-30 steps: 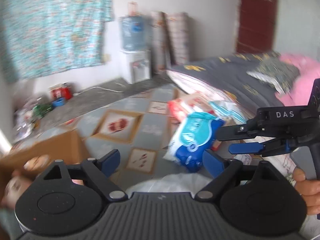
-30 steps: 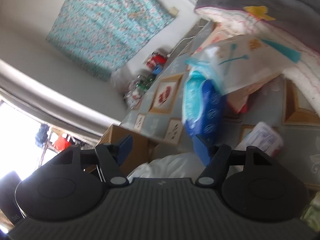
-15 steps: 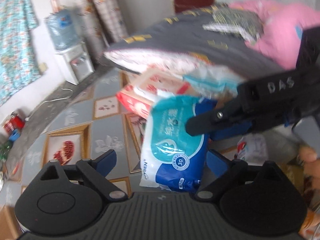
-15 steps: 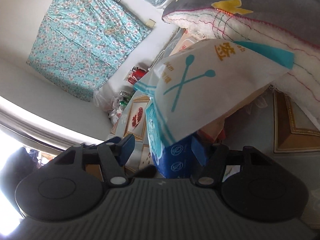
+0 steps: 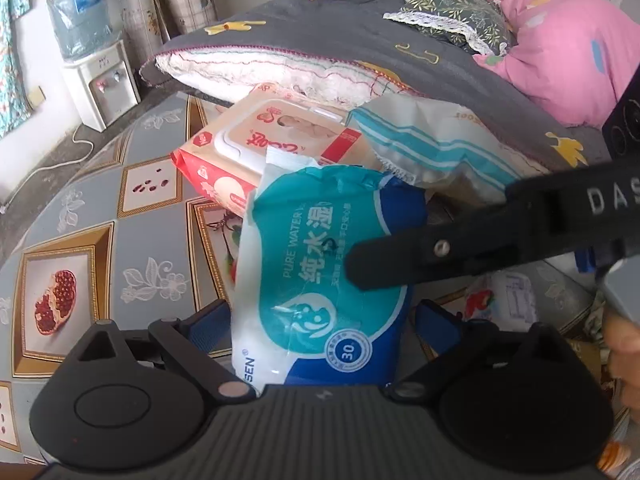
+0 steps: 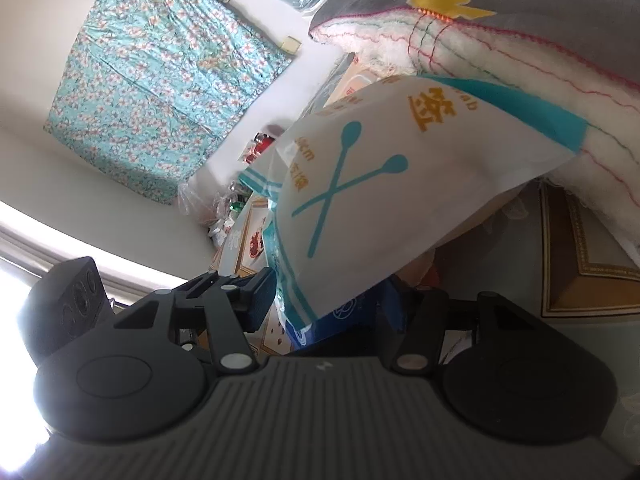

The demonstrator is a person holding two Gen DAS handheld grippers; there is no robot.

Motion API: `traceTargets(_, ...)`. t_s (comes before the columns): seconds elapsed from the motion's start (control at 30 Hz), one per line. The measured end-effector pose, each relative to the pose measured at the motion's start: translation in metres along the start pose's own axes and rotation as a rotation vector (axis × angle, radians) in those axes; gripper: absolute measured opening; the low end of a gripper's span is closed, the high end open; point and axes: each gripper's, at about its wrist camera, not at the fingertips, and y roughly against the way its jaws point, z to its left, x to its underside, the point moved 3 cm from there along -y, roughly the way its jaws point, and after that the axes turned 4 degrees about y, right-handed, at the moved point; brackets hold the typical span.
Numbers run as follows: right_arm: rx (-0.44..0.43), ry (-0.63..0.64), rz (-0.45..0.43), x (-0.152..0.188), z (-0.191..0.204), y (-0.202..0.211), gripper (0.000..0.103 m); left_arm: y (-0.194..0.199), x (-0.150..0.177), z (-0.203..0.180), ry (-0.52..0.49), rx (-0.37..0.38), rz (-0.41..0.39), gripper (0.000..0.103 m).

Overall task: Organize soft objects
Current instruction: 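Reach the right tool to the blue wet-wipes pack and grasp it, then lift the wipes pack with the right tool and carry it to the box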

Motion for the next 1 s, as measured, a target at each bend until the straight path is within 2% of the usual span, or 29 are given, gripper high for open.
traceTargets(0.1,-0.009,-0.025,0.018,0.003,-0.007,-0.005,0.054,-0.007,-0.002,-0.004,-0.004,-0.047,0.029,0.088)
traceTargets(0.17,-0.006,-0.033,0.011,0.004,-0.008,-0.008,0.048,-0.007,-0.004,-0.005,-0.006,-0.07,0.029,0.082)
traceTargets(0.3,-0.034,-0.028,0.007,0.005,-0.005,-0.008,0.043,0.002,-0.002,-0.006,0.006,-0.083,0.01,0.078)
traceTargets(0.43,-0.07,-0.007,-0.022,0.0,0.005,0.006,0.042,0.022,-0.008,-0.013,0.02,-0.108,-0.022,0.077)
traceTargets(0.73,-0.184,0.042,-0.083,0.003,0.051,0.055,0.042,0.1,-0.02,-0.04,0.046,-0.172,-0.115,0.077)
traceTargets(1.0,-0.314,0.093,-0.06,0.028,0.095,0.111,0.042,0.185,0.005,-0.076,0.106,-0.25,-0.183,0.077)
